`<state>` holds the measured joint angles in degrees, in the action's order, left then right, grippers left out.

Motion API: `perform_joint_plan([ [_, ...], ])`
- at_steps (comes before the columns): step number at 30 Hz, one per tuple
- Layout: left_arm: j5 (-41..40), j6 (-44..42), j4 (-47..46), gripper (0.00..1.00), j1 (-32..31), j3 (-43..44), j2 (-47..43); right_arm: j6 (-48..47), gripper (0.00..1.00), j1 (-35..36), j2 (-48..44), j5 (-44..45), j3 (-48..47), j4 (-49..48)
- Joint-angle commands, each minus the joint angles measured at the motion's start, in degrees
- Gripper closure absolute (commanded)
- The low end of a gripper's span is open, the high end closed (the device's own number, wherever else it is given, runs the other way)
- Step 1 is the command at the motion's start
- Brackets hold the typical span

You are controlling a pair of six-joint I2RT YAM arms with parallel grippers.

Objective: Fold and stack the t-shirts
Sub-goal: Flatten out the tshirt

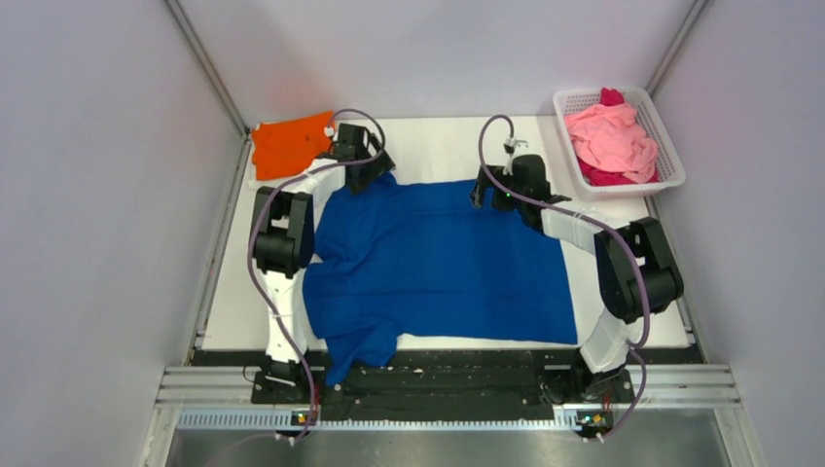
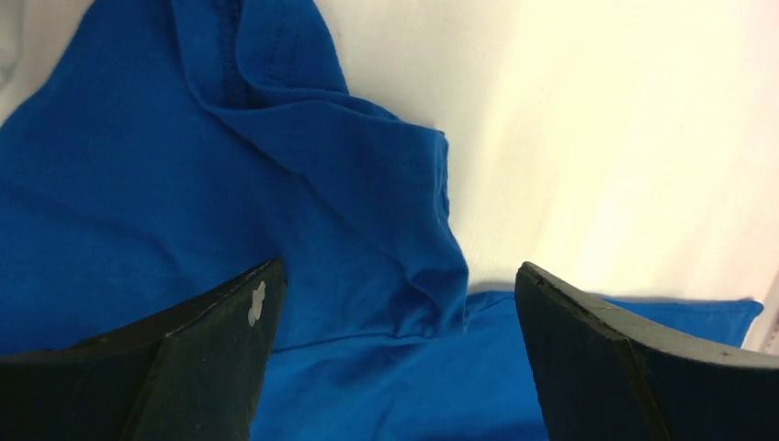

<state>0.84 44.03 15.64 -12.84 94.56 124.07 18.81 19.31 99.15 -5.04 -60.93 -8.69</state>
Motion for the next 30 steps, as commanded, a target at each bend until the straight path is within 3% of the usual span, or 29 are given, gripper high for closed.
perform_joint_plan([
  [1,1.9,2.0,-3.9,0.01,-0.1,5.3,2.1,2.5,0.04,0.9,-0.9,2.5,3.3,-3.0],
  [20,1.4,5.1,-9.8,0.01,-0.8,18.4,13.2,3.7,0.01,0.8,3.8,2.5,4.4,-1.4],
  [26,7.2,8.7,-18.3,0.01,-1.5,28.6,22.2,3.4,0.01,0.7,2.3,3.1,4.8,-1.0],
  [30,7.9,6.7,-20.1,0.01,-2.7,39.4,27.9,3.0,0.01,0.7,0.8,3.9,5.0,-0.8],
])
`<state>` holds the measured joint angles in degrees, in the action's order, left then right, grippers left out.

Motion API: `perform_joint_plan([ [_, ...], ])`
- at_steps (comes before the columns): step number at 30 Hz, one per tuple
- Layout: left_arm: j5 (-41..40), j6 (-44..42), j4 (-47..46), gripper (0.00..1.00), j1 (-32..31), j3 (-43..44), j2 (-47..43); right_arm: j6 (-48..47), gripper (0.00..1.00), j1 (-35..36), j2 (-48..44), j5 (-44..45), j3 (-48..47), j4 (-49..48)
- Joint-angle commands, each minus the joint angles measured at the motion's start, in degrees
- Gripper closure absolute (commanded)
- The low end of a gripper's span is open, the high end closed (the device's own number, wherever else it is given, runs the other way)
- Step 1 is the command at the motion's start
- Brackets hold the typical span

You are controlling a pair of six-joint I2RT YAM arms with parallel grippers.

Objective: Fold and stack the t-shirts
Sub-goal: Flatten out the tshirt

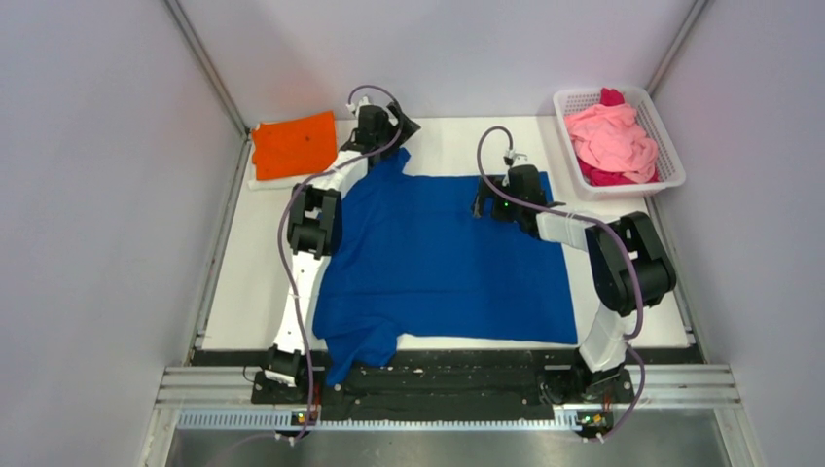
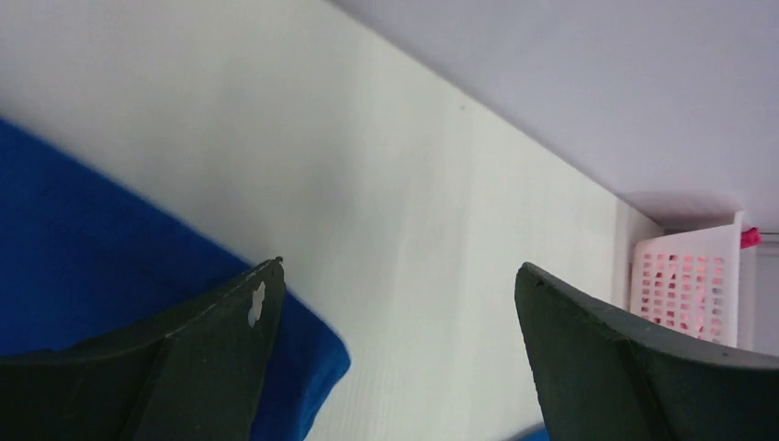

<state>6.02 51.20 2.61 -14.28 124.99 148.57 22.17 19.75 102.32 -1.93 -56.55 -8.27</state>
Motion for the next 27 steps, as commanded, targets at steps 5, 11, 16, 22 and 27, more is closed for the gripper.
perform_joint_plan([
  [5,1.5,-6.8,-3.5,0.01,-1.4,8.2,-2.3,-0.5,0.01,0.0,-4.8,3.9,0.7,-0.1],
  [11,-4.7,-13.0,7.7,0.01,-1.6,-8.2,-22.6,1.7,0.01,-0.2,-8.6,7.4,1.7,3.2],
  [16,-12.7,-14.9,14.6,0.01,-2.8,-31.6,-41.8,5.3,0.01,-0.2,-11.5,9.5,4.5,7.5],
  [22,-16.7,-15.3,20.3,0.01,-6.5,-53.4,-52.8,8.4,0.01,-0.1,-13.2,10.7,8.0,13.8],
  [27,-18.6,-14.3,27.0,0.01,-7.2,-54.9,-49.5,10.0,0.01,-0.2,-14.8,11.0,12.1,14.6],
])
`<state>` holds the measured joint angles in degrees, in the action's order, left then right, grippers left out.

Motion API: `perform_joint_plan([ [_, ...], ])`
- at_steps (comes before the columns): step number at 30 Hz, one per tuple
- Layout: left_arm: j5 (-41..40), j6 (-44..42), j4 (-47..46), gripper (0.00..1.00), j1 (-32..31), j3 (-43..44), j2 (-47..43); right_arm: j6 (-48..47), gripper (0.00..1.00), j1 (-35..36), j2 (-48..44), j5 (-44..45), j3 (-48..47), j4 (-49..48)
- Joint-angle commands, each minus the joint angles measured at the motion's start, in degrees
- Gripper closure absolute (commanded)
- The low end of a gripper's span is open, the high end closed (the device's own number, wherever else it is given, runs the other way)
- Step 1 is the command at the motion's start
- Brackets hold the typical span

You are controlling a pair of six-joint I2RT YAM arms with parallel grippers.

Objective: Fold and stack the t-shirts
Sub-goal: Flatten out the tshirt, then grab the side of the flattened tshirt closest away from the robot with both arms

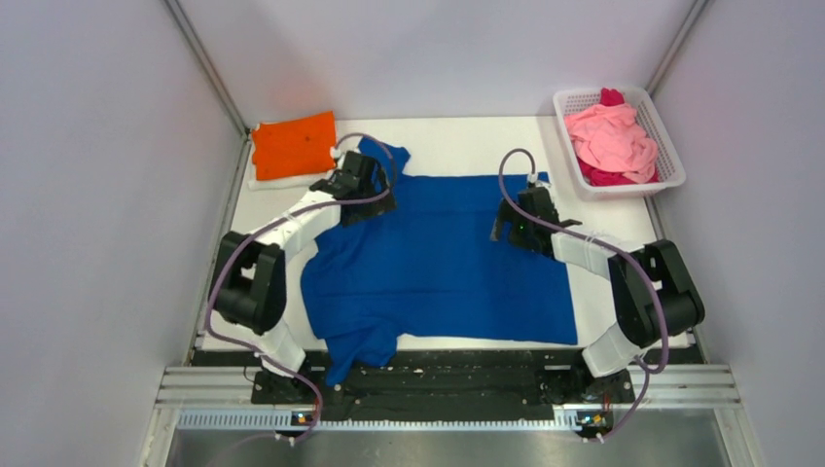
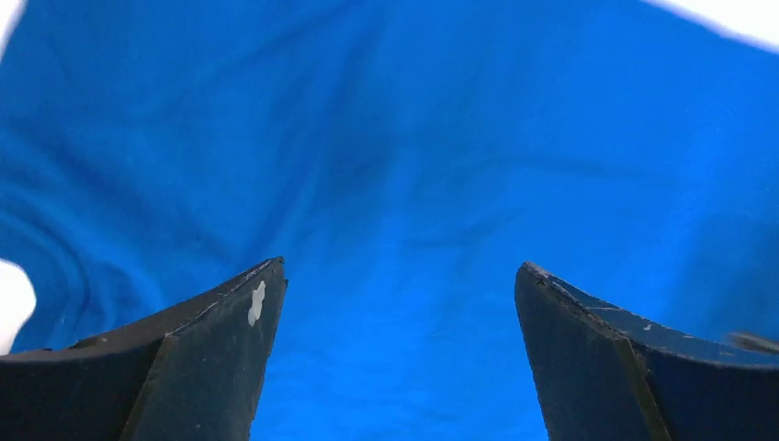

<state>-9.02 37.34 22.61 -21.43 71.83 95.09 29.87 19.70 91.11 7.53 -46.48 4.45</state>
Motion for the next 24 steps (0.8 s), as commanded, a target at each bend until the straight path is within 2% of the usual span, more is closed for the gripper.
perform_joint_plan([
  [1,-3.4,-0.5,7.2,0.01,0.0,-1.3,5.2,2.3,0.01,-0.1,-3.6,2.0,2.4,2.0],
  [6,-3.4,-0.2,4.2,0.01,0.1,-0.2,9.8,1.8,0.01,-0.1,-2.4,4.8,3.1,1.4],
  [9,-4.7,-0.3,5.9,0.01,0.2,4.3,14.7,0.4,0.01,-0.3,-0.1,5.2,1.8,0.5],
  [14,-6.4,-0.5,9.1,0.01,1.0,13.9,24.1,-1.2,0.01,-2.0,6.2,4.6,-3.4,0.1],
  [24,-2.6,-3.4,11.7,0.01,5.2,37.6,39.7,-5.6,0.01,-6.8,19.8,1.0,-18.7,0.2],
])
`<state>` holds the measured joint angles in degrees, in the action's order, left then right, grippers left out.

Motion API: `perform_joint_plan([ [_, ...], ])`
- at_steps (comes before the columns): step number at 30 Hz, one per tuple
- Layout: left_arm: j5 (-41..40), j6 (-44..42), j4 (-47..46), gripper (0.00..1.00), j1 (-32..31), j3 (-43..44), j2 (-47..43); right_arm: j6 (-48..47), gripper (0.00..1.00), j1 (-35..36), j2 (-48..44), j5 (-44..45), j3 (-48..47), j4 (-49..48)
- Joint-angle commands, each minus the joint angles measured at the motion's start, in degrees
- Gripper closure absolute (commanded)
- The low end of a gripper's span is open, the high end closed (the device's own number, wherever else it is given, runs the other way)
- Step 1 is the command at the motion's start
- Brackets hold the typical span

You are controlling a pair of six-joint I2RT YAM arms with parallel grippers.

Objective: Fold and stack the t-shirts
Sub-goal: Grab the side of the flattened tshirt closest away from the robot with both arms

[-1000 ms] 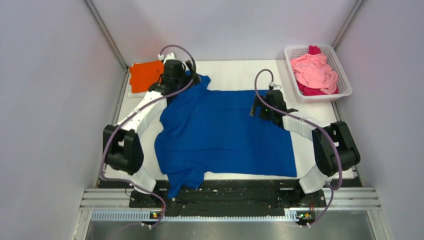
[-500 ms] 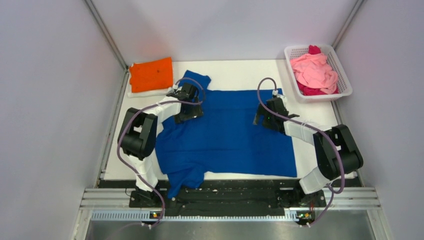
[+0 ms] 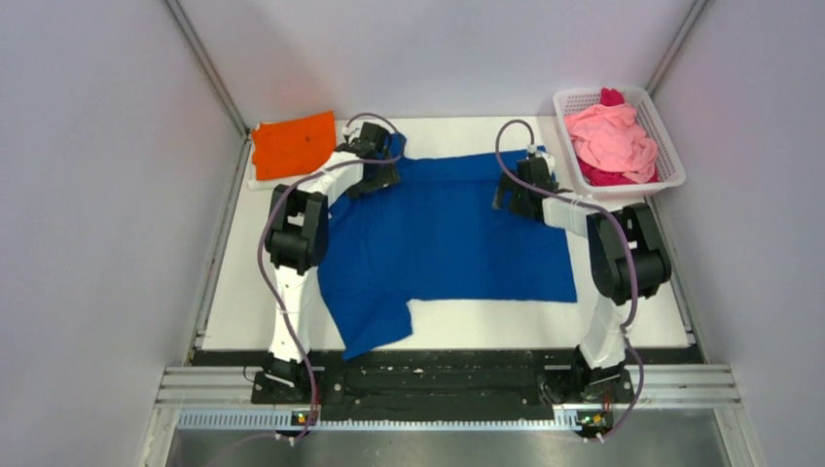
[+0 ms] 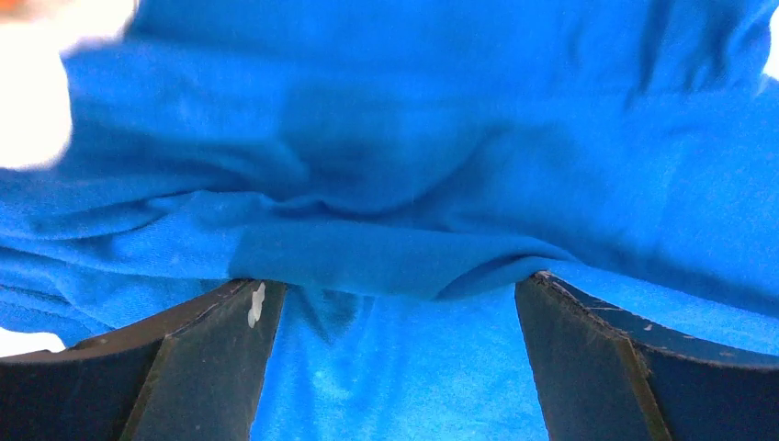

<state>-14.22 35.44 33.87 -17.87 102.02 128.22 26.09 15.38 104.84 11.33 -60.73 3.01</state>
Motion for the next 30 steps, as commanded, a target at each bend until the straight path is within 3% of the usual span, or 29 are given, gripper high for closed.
perform_joint_plan([
  [1,2.8,-1.9,0.3,0.01,1.8,9.2,7.7,-2.2,0.01,-3.1,7.2,-3.1,-5.7,1.8],
  [8,8.8,-5.4,-4.7,0.01,1.9,13.4,7.8,-5.0,0.01,-4.2,9.3,-4.8,-12.4,3.1],
  [13,9.9,-7.1,-5.2,0.01,0.9,10.0,-0.9,-6.0,0.01,-4.1,0.5,-5.6,-11.3,3.6],
  [18,9.7,-5.5,-5.0,0.01,-1.6,-5.9,-17.8,-2.4,0.01,-4.1,-14.9,-5.1,-1.1,3.3],
  [25,7.1,1.9,-3.9,0.01,-6.6,-37.5,-43.7,9.2,0.01,-4.2,-38.7,0.8,20.5,1.5],
  [30,3.5,8.2,3.2,0.01,-12.9,-51.7,-60.1,14.6,0.01,-4.1,-50.0,1.8,32.7,-1.7],
])
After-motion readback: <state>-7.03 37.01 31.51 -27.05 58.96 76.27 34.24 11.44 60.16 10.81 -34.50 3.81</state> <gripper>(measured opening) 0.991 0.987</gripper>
